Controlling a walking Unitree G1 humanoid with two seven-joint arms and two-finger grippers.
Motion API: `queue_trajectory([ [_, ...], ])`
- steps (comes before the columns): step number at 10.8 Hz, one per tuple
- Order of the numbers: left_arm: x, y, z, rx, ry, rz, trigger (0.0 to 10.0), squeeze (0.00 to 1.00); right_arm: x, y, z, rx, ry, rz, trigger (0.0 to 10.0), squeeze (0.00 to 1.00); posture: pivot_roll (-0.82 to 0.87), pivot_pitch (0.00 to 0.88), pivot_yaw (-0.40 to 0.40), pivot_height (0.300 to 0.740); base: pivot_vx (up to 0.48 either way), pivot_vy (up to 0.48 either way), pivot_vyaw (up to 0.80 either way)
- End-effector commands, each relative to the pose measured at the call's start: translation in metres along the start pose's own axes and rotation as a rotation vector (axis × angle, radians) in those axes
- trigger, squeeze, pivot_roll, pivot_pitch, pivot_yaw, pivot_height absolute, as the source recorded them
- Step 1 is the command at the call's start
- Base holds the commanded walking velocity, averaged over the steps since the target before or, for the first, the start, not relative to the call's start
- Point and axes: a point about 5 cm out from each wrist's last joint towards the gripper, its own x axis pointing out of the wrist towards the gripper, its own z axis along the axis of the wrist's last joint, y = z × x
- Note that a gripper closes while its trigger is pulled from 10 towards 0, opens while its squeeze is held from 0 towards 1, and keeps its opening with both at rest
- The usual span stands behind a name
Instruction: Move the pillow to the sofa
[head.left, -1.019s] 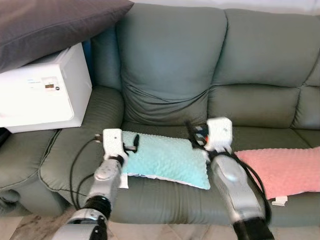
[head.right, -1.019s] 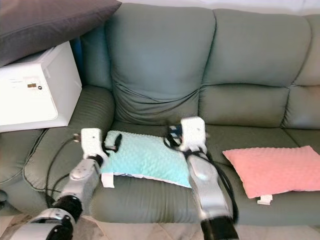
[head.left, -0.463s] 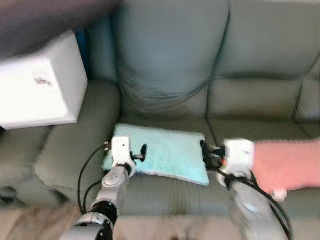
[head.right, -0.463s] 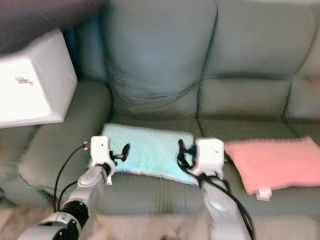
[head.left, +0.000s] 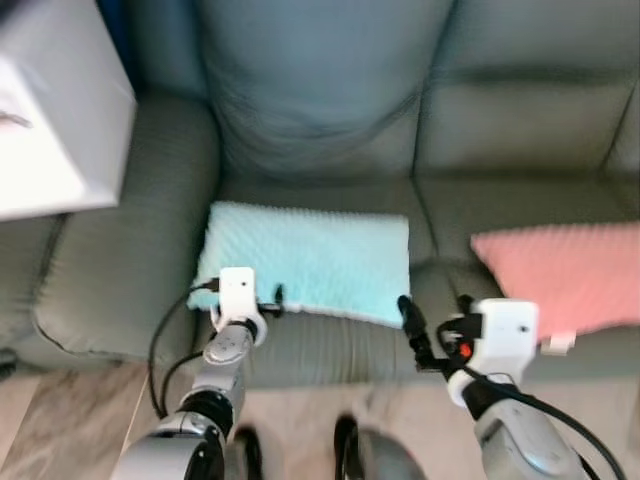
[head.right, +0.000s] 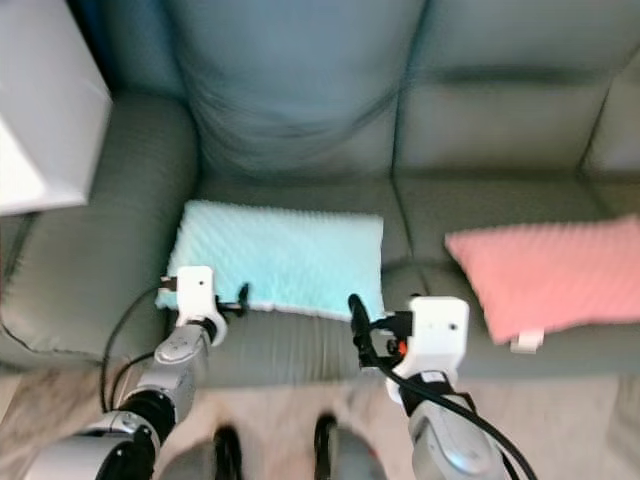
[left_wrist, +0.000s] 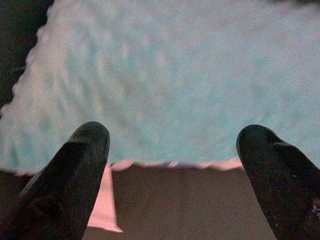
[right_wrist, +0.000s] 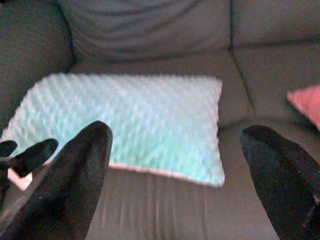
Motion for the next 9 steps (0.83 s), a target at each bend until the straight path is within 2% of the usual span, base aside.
queue_trajectory([
  [1,-0.003,-0.001,-0.008,0.038,0.029,0.019,10.0,0.00,-0.008,0.005,0.003,0.016,0.013,0.008,10.0,0.00,-0.42,0.478,-0.025,0.740,0.000,0.000,0.00],
  [2,-0.006,0.015,-0.019,0.080,0.072,0.138,10.0,0.00,-0.009,0.007,0.005,0.025,0.014,0.016,10.0,0.00,-0.42,0.493,-0.021,0.740,0.000,0.000,0.00],
  [5,-0.011,0.053,-0.024,0.031,0.114,0.358,10.0,0.00,-0.011,0.012,0.010,0.040,0.008,0.021,10.0,0.00,-0.43,0.507,-0.031,0.740,0.000,0.000,0.00],
  [6,-0.012,0.058,-0.024,-0.014,0.128,0.395,10.0,0.00,-0.011,0.012,0.011,0.042,0.011,0.023,10.0,0.00,-0.43,0.509,-0.031,0.740,0.000,0.000,0.00],
  [7,-0.009,0.056,-0.018,-0.020,0.122,0.412,10.0,0.00,-0.011,0.014,0.013,0.046,0.016,0.023,10.0,0.00,-0.43,0.518,-0.028,0.740,0.000,0.000,0.00],
  [9,0.001,0.042,0.001,-0.108,0.069,0.347,10.0,0.00,-0.010,0.016,0.016,0.054,-0.001,0.021,10.0,0.00,-0.43,0.516,-0.022,0.740,0.000,0.000,0.00],
])
